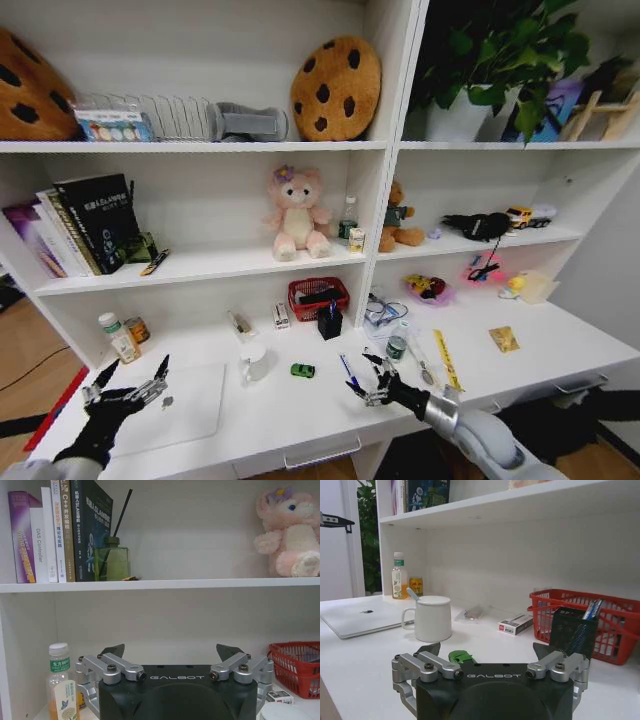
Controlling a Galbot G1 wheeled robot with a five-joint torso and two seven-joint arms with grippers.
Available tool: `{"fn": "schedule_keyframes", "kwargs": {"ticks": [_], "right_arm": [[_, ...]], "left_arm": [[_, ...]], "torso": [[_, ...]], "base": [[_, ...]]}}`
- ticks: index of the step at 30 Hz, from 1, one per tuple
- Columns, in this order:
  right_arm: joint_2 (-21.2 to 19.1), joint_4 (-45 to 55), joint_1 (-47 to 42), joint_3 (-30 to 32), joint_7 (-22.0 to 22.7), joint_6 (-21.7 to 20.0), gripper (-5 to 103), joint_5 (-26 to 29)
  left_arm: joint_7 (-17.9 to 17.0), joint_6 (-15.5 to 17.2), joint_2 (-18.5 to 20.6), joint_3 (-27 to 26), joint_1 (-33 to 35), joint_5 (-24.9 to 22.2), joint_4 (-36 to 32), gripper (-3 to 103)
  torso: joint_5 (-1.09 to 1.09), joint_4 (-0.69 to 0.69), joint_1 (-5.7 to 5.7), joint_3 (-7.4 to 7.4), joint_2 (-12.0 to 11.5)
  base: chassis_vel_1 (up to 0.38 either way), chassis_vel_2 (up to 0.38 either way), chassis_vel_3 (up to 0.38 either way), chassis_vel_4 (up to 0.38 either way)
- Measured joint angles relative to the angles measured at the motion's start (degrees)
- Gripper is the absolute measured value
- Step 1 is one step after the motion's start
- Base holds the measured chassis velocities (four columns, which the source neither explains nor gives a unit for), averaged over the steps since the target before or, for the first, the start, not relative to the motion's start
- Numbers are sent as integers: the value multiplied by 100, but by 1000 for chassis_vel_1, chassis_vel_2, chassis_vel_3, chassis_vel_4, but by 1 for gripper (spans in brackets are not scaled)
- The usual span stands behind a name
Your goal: Organize the objects on the table.
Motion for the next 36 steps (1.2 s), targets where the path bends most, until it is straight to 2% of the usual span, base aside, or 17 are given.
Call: {"fn": "schedule_keyframes", "kwargs": {"ticks": [4,7,11,13,19,27,36], "right_arm": [[8,-255,473,-413,-14,-28,100,0],[-14,-734,1272,-1117,-184,-43,100,54],[-15,-983,1678,-1538,-304,-54,100,107],[39,-1217,2115,-2074,-402,-157,100,282],[300,-1710,2797,-2722,-454,-183,100,282],[526,-2190,3514,-3321,-467,-102,100,152],[584,-2292,3609,-3534,-489,-40,100,58]], "left_arm": [[1,0,0,0,0,0,0,100],[2,2,0,0,1,0,1,100],[1,1,0,0,0,0,2,100],[2,1,0,1,0,-1,2,100],[3,1,0,1,0,-1,2,100],[3,1,0,0,0,-2,2,100],[3,-1,0,0,0,-2,2,100]], "torso": [[0,1,0,-1,0],[-1,3,0,0,0],[-2,2,0,0,0],[-2,1,0,0,0],[-2,1,0,0,0],[-1,2,0,0,0],[-1,1,-1,-1,0]], "base": [[0,0,0,0],[0,0,0,0],[0,0,0,0],[0,0,0,0],[0,0,0,0],[0,0,0,0],[0,0,0,0]]}}
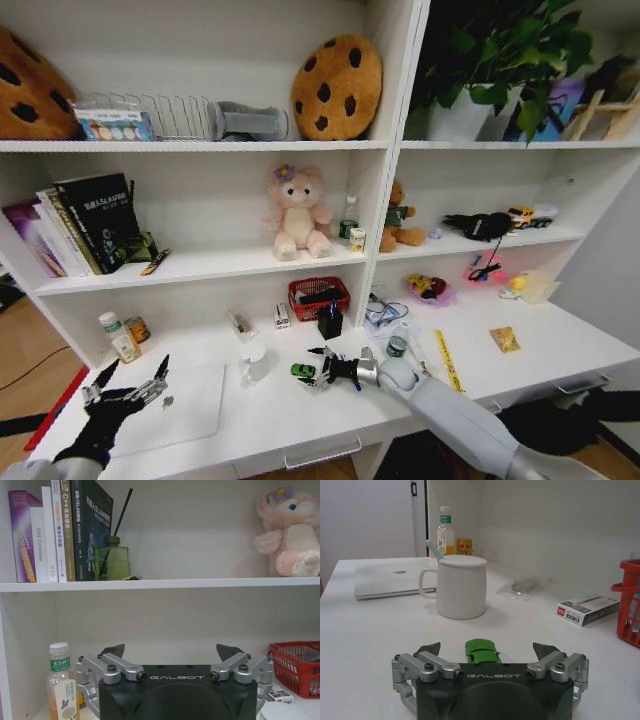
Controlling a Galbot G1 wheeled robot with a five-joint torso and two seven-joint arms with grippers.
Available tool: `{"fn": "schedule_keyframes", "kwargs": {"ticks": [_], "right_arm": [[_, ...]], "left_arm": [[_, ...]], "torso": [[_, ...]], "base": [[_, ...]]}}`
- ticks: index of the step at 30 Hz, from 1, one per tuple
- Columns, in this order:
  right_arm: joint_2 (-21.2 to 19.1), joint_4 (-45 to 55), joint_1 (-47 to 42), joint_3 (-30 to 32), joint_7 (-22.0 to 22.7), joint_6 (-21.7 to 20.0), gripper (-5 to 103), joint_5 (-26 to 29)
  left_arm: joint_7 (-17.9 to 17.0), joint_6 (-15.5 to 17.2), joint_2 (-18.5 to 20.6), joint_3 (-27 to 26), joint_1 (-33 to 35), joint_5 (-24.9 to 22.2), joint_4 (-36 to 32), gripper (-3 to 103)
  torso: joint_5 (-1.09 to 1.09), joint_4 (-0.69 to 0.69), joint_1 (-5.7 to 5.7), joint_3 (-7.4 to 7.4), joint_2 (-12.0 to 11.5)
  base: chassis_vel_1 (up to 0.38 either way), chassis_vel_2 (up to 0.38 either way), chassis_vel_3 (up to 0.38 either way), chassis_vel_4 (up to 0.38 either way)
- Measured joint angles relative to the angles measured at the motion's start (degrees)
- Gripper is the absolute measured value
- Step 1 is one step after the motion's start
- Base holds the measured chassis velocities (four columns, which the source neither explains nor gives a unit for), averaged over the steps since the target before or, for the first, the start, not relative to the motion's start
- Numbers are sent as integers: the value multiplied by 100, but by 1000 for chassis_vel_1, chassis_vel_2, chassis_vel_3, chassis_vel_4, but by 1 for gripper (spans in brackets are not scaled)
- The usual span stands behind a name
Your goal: Organize the objects on the table.
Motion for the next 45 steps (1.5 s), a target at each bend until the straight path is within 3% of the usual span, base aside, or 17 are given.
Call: {"fn": "schedule_keyframes", "kwargs": {"ticks": [22,24,26,29,32,35,39,45], "right_arm": [[84,-223,77,-133,96,180,98,-463],[96,-257,92,-142,100,190,90,-443],[105,-266,94,-146,103,198,90,-438],[138,-283,108,-169,106,210,74,-415],[154,-287,112,-183,105,212,68,-400],[181,-295,133,-229,96,218,52,-380],[194,-306,158,-256,89,218,41,-363],[192,-309,183,-267,67,216,36,-321]], "left_arm": [[0,-1,0,0,0,0,0,100],[0,-1,0,0,0,0,0,100],[0,-1,0,0,0,0,0,100],[0,-1,0,0,0,0,0,100],[0,-1,0,0,1,0,0,100],[0,-1,1,0,0,0,0,100],[0,-1,0,0,0,0,0,100],[0,-1,0,0,0,0,0,100]], "torso": [[0,0,0,0,0],[0,0,0,0,1],[0,0,0,0,1],[0,1,0,0,0],[0,0,0,0,0],[0,0,0,0,0],[0,0,0,0,0],[0,0,0,0,0]], "base": [[0,0,0,0],[0,0,0,0],[0,0,0,0],[0,0,0,0],[0,0,0,0],[0,0,0,0],[0,0,0,0],[0,0,0,0]]}}
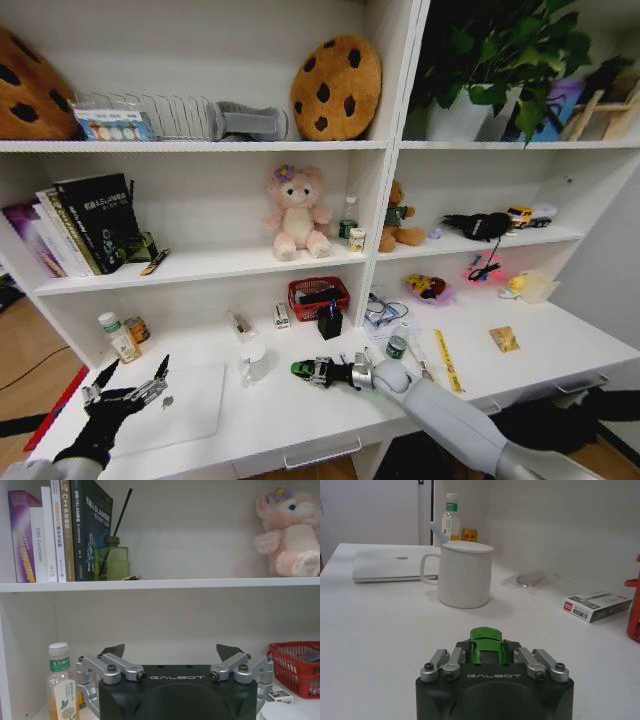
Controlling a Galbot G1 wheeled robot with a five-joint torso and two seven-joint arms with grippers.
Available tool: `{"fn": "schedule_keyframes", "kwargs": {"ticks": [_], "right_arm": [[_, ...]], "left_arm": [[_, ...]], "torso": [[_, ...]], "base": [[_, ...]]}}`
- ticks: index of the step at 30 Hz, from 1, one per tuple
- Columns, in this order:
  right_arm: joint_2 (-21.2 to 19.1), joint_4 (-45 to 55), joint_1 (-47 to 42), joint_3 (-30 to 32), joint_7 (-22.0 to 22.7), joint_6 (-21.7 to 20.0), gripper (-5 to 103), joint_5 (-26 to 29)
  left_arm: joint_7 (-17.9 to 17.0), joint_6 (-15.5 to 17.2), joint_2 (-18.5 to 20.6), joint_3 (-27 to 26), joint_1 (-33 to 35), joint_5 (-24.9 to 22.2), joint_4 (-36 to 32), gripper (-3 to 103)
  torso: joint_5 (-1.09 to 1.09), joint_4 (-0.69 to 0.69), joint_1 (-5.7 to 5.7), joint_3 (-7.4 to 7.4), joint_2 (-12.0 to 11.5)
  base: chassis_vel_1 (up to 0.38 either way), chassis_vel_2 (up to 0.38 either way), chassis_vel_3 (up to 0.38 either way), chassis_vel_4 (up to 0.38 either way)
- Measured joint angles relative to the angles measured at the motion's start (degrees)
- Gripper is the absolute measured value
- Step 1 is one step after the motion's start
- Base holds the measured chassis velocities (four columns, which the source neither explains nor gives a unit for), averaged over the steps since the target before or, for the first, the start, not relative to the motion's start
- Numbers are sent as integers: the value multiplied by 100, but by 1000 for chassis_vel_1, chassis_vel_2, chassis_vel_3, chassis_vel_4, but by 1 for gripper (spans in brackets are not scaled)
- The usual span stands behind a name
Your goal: Organize the objects on the table.
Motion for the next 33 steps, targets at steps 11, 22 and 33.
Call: {"fn": "schedule_keyframes", "kwargs": {"ticks": [11,22,33], "right_arm": [[-356,711,-58,465,-23,-63,36,296],[-1194,2653,607,951,97,-560,36,1576],[-690,1757,2875,14,-493,-690,36,2269]], "left_arm": [[0,0,0,0,0,0,0,100],[0,0,0,0,0,0,0,100],[0,0,0,0,0,0,0,100]], "torso": [[1,0,0,0,0],[0,0,0,-1,0],[0,3,1,0,0]], "base": [[0,0,0,0],[0,0,0,0],[0,0,0,0]]}}
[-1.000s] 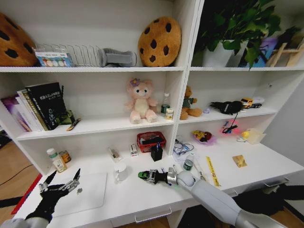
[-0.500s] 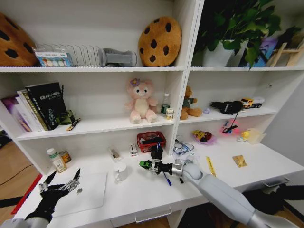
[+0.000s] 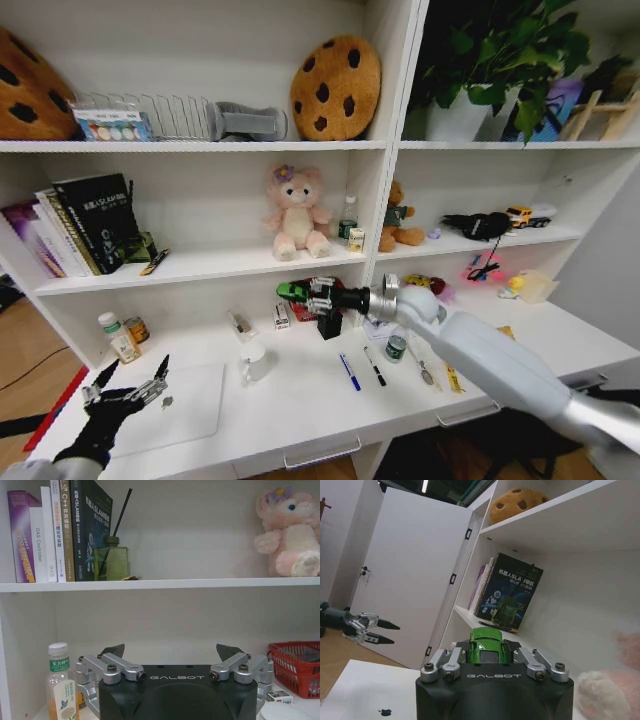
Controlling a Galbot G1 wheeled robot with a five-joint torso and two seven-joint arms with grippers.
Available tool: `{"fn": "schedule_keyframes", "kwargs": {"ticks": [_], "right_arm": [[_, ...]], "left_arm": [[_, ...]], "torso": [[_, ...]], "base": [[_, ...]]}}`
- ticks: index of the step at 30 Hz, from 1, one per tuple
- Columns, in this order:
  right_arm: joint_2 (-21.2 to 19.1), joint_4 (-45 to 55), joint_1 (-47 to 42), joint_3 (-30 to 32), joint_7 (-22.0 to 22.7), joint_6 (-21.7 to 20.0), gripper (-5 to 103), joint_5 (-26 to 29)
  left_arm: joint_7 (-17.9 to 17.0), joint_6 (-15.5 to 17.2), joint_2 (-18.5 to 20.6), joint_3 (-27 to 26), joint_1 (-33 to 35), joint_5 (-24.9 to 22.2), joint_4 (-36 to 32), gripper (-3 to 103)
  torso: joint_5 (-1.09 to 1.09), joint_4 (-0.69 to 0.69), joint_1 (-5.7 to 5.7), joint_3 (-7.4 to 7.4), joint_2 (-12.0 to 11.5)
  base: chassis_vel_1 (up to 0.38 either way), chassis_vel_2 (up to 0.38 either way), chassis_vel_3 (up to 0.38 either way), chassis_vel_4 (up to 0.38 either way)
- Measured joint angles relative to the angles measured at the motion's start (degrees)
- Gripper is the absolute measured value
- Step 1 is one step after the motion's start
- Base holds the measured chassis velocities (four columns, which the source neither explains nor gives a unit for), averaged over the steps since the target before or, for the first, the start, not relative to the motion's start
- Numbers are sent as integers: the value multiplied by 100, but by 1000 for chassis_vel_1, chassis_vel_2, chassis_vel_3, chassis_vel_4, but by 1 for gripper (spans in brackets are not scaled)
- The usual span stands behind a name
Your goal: Organize the objects on the table.
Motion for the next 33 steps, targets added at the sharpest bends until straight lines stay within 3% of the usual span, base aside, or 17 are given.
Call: {"fn": "schedule_keyframes", "kwargs": {"ticks": [6,13,15,22,28,33], "right_arm": [[758,-1148,964,-708,-109,2,36,82],[1371,-1784,1650,-1282,-52,-94,36,164],[1831,-2029,1861,-1416,124,-296,36,156],[2623,-2559,2089,-1538,548,-737,36,32],[2874,-2844,2104,-1584,1175,-1242,36,-109],[2950,-3028,2150,-1648,1339,-1395,36,-29]], "left_arm": [[-1,0,0,0,0,0,0,100],[0,0,0,0,0,0,0,100],[0,0,0,0,0,0,0,100],[0,0,0,0,0,0,0,100],[0,0,0,0,0,-1,0,100],[0,1,0,0,0,0,0,100]], "torso": [[-1,-2,0,0,0],[-1,-4,1,0,0],[-2,-2,1,0,0],[-3,-2,0,0,0],[-1,-4,0,0,0],[0,-4,0,0,0]], "base": [[0,0,0,0],[0,0,0,0],[0,0,0,0],[0,0,0,0],[0,0,0,0],[0,0,0,0]]}}
